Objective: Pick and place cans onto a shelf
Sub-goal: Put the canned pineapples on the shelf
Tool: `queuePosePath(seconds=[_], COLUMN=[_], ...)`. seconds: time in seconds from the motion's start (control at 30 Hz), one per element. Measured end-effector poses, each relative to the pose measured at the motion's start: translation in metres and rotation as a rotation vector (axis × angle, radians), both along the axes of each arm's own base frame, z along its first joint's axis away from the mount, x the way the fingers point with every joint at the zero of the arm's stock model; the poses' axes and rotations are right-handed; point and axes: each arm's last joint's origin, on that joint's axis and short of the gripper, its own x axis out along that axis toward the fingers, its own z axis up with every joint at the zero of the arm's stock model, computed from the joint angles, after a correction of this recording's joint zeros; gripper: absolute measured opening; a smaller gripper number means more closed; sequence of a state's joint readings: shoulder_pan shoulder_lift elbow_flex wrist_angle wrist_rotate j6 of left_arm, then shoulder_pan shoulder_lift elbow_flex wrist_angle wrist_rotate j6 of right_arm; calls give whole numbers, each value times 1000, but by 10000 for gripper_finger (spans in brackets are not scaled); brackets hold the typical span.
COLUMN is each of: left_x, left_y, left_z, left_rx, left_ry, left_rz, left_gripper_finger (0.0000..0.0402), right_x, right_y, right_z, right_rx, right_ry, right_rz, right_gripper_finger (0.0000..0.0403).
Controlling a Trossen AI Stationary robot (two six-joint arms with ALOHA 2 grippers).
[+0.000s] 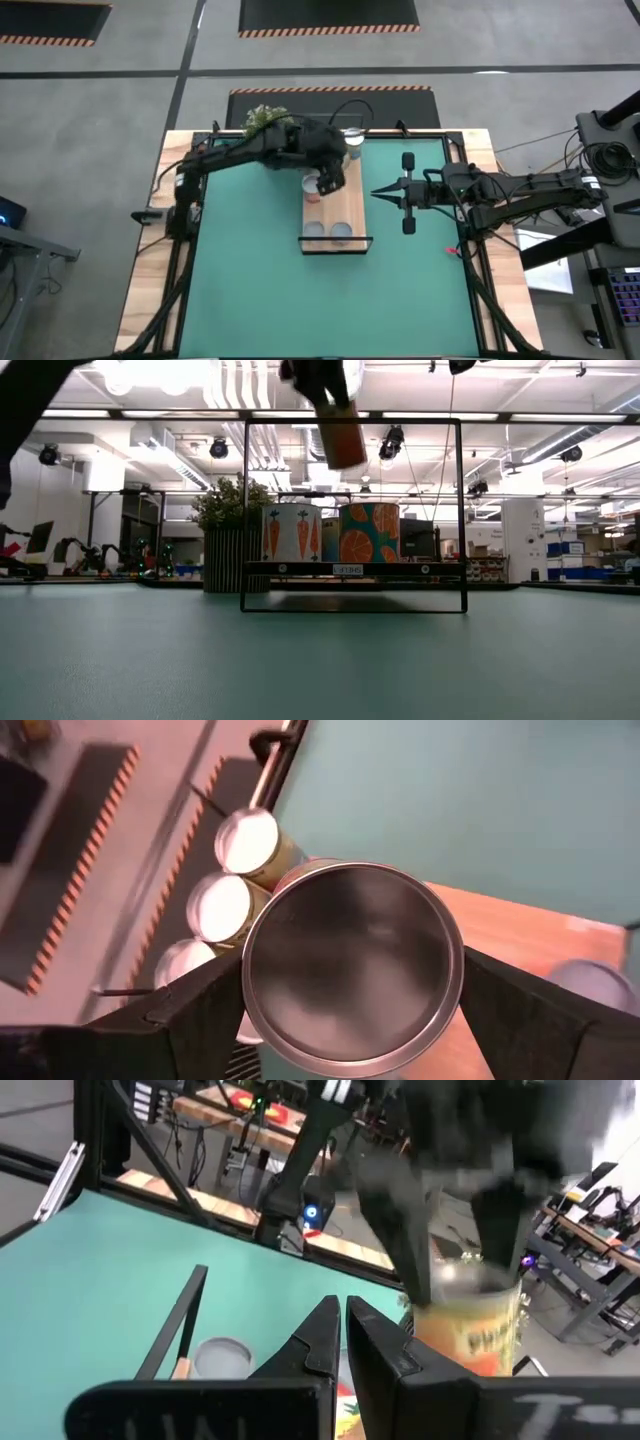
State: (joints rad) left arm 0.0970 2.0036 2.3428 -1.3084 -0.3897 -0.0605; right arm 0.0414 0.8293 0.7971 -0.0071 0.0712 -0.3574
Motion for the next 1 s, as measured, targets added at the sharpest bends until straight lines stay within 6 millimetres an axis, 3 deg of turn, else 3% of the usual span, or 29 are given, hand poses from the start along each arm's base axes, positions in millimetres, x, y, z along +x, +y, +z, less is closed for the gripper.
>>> queuePosePath(seconds=[0.17, 0.47, 0.63, 1.0], left_x=[22, 50, 58, 60], left_y=[30, 46, 53, 74], left_z=[-36, -89, -101, -102], left_rx=[-54, -177, -188, -217], left_ry=[78, 185, 194, 130], left_rz=[59, 3, -21, -52], left_gripper_finger=[311, 312, 312, 312], right_x=[-5, -7, -7, -7], right_y=[0, -1, -1, -1], right_z=[1, 0, 0, 0], right_rx=[7, 7, 5, 4], right_ry=[9, 19, 19, 18], right_rz=[-5, -9, -9, -9], right_gripper_finger=[12, 12, 12, 12])
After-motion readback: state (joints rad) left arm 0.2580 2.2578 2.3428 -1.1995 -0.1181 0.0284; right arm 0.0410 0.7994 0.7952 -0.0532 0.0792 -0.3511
